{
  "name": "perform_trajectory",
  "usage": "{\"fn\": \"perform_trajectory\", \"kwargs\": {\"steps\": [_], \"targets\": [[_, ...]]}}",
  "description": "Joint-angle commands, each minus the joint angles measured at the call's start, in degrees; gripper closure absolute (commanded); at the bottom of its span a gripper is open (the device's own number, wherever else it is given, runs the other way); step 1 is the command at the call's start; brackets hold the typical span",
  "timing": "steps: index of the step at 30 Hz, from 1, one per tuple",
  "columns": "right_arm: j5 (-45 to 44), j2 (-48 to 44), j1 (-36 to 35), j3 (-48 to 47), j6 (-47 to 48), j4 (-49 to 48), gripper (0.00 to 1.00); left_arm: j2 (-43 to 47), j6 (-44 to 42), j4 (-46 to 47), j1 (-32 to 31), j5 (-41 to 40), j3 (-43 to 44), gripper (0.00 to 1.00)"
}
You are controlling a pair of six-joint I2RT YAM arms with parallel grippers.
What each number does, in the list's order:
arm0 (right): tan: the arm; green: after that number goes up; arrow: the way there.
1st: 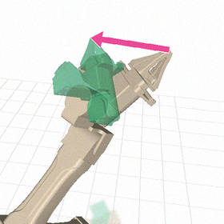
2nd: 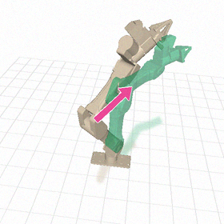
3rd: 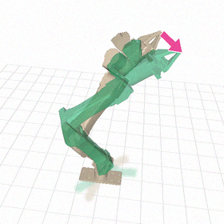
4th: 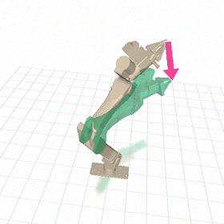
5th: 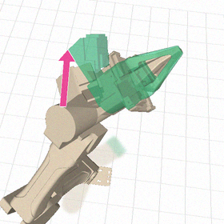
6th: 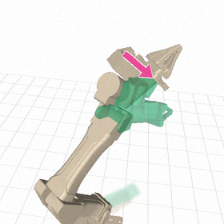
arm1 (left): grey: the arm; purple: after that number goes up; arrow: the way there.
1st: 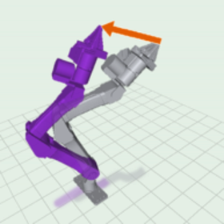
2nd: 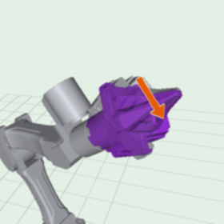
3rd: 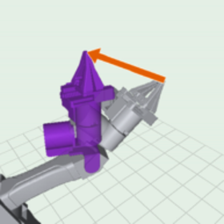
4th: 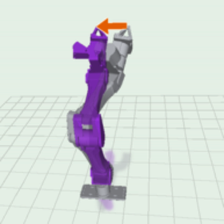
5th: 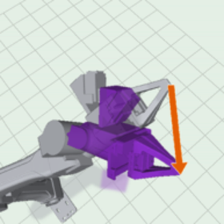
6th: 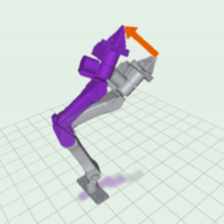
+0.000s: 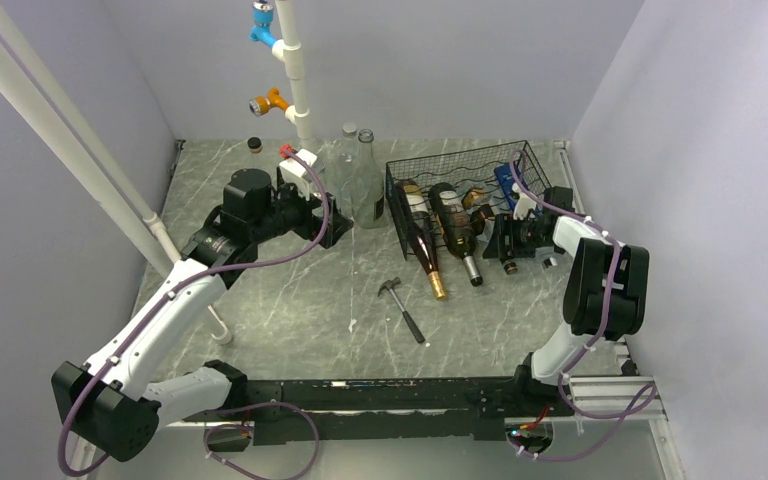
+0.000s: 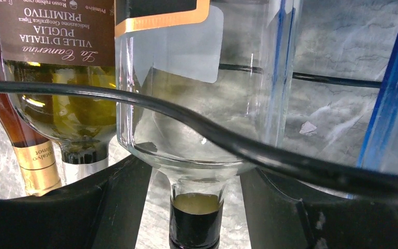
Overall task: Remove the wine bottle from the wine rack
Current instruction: Pick up the wine bottle from the wine rack.
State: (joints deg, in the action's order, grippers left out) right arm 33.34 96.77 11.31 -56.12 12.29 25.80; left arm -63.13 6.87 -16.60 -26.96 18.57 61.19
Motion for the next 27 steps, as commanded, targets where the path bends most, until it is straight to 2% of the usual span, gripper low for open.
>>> {"fn": "perform_trajectory", "kwargs": {"steps": [1, 15, 23, 27], "targets": [[0.5, 0.1, 0.1, 0.1, -0.8, -2.6, 0.36, 1.8, -0.6, 2.0, 0.3, -0.1, 0.0, 0.0], [0.8, 1.2, 0.1, 1.5, -1.6, -3.6, 0.42, 2.1, -0.6, 2.1, 0.3, -0.1, -0.2, 0.01], [0.6, 0.6, 0.1, 2.1, -2.0, -4.1, 0.58, 2.2, -0.7, 2.1, 0.2, -0.2, -0.2, 0.0], [0.6, -0.9, 0.1, 2.4, -1.8, -3.8, 0.72, 2.2, -0.7, 2.1, 0.2, -0.2, -0.2, 0.01]]}}
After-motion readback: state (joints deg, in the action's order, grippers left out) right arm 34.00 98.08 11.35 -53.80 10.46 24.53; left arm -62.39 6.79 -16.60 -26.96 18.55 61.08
